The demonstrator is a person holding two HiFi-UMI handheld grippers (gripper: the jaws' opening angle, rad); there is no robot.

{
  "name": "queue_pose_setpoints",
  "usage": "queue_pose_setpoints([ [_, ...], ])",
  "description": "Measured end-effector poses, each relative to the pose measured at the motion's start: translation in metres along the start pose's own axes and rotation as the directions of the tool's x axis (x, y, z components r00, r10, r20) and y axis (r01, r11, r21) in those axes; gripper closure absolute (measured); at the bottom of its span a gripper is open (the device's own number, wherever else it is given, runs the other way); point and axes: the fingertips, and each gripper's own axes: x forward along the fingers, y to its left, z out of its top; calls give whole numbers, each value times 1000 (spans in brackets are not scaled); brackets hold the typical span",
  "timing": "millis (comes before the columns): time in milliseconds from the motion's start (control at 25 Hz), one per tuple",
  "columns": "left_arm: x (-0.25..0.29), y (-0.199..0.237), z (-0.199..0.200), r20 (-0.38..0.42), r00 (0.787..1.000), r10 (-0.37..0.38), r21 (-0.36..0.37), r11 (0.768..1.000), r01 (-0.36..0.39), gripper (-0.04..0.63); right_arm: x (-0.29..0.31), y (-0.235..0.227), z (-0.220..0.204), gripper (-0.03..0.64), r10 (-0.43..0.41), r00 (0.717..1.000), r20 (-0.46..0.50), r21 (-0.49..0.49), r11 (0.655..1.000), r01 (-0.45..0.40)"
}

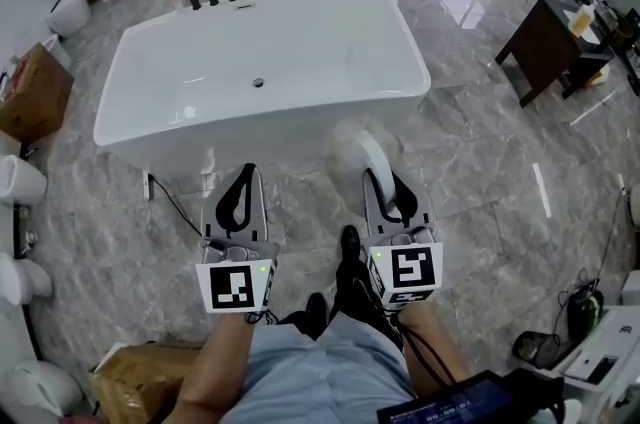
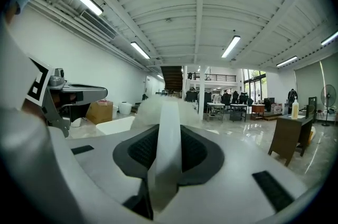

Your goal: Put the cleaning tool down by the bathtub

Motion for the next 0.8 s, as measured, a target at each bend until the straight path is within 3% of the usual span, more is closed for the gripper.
queue_pose_setpoints([
  [360, 118, -9, -21, -74, 997, 32, 47, 998, -29, 578, 95, -71, -8, 515, 88, 996, -30, 35, 996, -87],
  [800, 225, -10, 5, -48, 994, 96, 69, 993, -93, 578, 182, -131, 26, 515, 184, 983, 16, 25, 983, -184],
])
